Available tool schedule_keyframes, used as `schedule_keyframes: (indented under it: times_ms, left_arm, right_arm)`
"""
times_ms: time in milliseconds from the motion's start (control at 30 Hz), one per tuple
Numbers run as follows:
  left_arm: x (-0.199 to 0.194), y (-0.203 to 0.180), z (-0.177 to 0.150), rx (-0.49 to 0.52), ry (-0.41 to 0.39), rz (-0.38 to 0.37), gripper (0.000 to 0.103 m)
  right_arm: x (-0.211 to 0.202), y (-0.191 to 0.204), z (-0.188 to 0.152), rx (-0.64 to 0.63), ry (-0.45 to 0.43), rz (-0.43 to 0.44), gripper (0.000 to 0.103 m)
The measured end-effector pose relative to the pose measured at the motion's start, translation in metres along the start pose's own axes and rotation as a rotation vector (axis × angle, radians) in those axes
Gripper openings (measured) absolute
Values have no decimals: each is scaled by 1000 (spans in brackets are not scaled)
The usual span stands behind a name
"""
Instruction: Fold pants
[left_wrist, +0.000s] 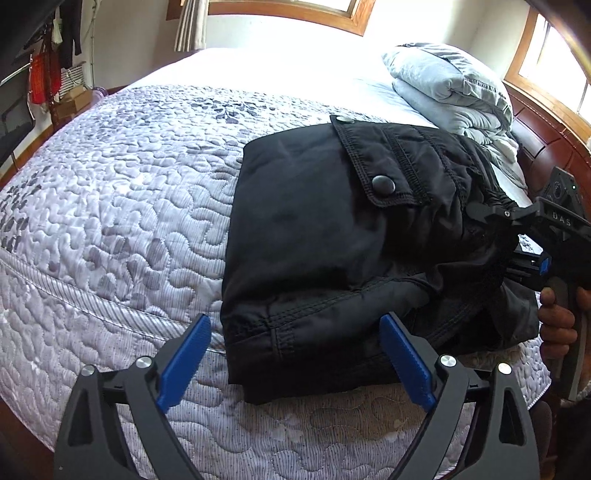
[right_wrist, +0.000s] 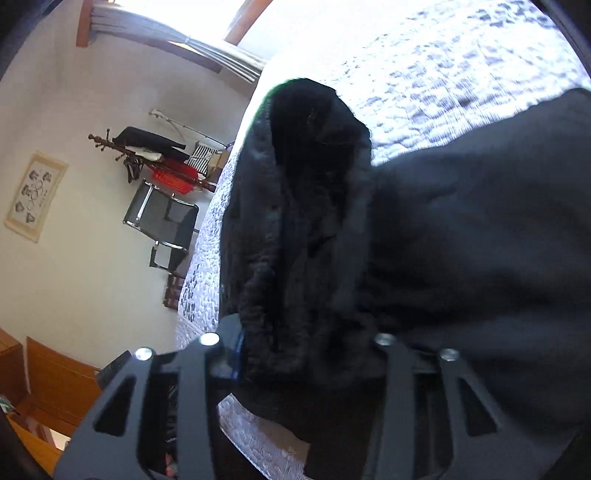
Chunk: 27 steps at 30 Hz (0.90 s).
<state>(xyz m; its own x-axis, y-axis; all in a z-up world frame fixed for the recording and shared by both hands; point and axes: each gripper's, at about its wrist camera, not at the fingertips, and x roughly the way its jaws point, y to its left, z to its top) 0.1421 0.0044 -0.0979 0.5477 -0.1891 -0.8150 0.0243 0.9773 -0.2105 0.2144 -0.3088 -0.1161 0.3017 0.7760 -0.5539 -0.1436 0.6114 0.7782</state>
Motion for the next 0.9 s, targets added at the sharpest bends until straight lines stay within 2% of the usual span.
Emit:
schedule_keyframes:
  times_ms: [100, 333, 633, 900]
  left_arm:
    - [-1, -1, 0, 6, 0, 2, 94]
    - [-9, -4, -2, 15, -13, 15, 94]
    - [-30, -8, 2, 28, -54, 10, 94]
    - [-45, -16, 7, 63, -97, 2, 94]
  right_arm:
    - [-3, -5, -1, 21, -9, 19, 34]
    - [-8, 10, -3, -15, -23, 35, 32]
    - [-28, 50, 3, -109, -35, 33, 31]
    - [-56, 68, 4, -180, -62, 32, 30]
